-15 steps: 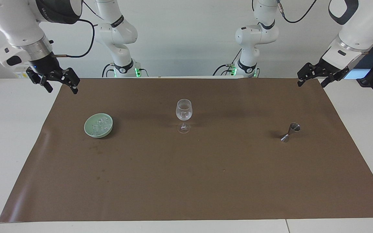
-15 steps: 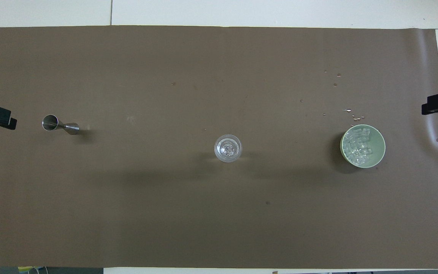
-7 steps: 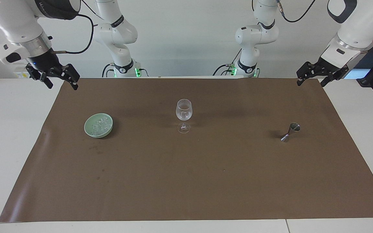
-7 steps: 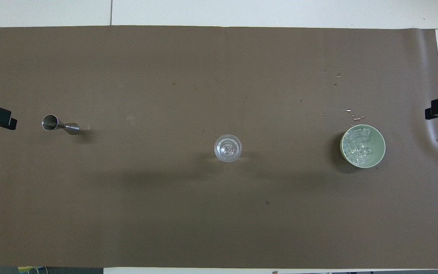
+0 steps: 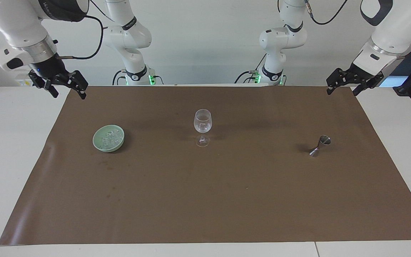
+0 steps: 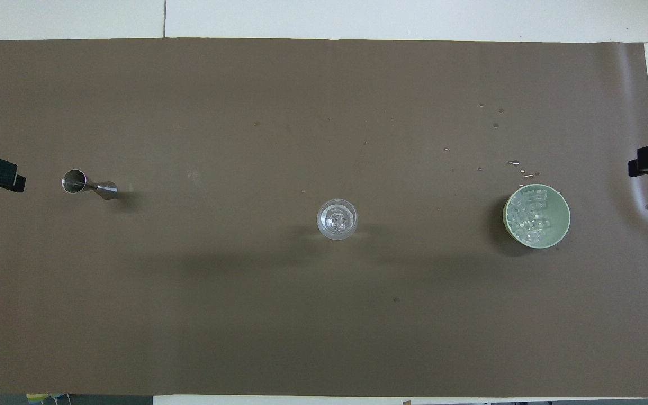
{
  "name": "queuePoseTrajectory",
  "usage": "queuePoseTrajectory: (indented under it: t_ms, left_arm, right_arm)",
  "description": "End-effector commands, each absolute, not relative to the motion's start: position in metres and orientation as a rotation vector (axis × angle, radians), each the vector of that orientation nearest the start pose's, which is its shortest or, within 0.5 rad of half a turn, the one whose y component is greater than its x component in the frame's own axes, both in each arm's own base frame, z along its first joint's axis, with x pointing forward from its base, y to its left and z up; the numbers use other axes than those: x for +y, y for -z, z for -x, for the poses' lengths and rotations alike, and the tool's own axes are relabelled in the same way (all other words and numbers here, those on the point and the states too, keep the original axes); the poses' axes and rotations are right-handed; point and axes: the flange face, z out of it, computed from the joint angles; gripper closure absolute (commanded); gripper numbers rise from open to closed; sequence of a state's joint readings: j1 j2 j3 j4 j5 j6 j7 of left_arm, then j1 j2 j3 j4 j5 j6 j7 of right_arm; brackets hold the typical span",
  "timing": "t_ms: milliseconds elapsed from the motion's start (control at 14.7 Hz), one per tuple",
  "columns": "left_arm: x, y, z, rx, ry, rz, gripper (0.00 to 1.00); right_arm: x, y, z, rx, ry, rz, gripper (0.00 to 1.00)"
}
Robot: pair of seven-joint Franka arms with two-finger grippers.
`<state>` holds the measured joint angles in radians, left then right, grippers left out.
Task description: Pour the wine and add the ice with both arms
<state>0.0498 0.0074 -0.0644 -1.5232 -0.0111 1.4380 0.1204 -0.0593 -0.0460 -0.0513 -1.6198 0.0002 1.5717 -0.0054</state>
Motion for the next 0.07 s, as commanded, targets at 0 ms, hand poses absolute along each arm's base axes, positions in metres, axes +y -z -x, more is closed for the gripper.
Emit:
queuePoseTrajectory:
  t_ms: [0]
  left_arm:
    - [-0.0060, -0.6330, -0.5347, 0.220, -0.138, 3.125, 0.00]
  right_arm:
    - [-0.0610, -0.6290, -0.5370, 0.175, -0.007, 3.129, 0.00]
